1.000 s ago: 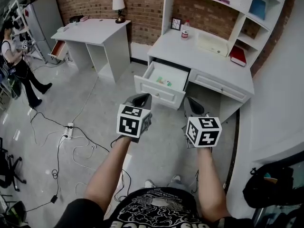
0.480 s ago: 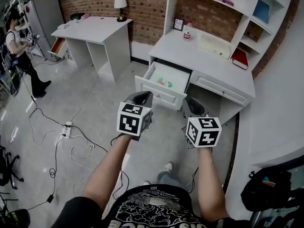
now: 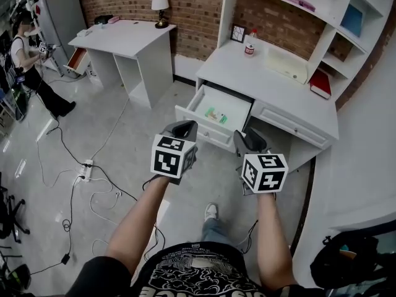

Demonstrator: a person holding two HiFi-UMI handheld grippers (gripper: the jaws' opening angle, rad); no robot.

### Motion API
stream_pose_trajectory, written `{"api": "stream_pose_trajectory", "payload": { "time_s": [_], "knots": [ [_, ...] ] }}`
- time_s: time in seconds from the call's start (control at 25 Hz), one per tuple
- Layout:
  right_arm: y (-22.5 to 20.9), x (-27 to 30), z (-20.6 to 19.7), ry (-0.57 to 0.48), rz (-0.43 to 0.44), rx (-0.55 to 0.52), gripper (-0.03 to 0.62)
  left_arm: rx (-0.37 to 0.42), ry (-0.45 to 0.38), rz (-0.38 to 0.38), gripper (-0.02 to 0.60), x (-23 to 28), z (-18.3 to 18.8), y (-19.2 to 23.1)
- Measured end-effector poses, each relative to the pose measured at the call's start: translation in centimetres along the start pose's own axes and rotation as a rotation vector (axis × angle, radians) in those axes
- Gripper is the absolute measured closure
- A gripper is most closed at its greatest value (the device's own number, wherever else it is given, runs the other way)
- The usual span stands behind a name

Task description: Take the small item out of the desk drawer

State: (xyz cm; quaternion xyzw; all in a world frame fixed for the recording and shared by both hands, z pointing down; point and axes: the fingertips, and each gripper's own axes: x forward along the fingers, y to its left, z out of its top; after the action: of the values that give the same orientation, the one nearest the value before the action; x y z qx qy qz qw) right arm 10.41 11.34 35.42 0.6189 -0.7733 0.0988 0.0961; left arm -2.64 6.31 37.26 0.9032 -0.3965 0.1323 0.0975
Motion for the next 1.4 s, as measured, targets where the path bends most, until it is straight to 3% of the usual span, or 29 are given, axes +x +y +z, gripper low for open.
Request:
{"api": "stream_pose_trajectory", "payload": {
  "time_s": [0.76, 1.08, 1.4],
  "knots": [
    [-10.7, 13.3, 2.2, 0.078, 0.124, -0.006, 0.306, -0.027, 0.033, 0.069, 0.578, 15.6, 4.9, 3.6],
    [-12.9, 16.9, 2.6, 0.092, 0.158, -0.011, 0.241, -0.032, 0.052, 0.099, 0.578, 19.0, 5.1, 5.2],
    [-13.5, 19.6, 1.9, 0.122, 0.231, -0.022, 0.227, -0.018, 0.060, 0.138, 0.578, 20.7, 5.6, 6.7]
  ]
}}
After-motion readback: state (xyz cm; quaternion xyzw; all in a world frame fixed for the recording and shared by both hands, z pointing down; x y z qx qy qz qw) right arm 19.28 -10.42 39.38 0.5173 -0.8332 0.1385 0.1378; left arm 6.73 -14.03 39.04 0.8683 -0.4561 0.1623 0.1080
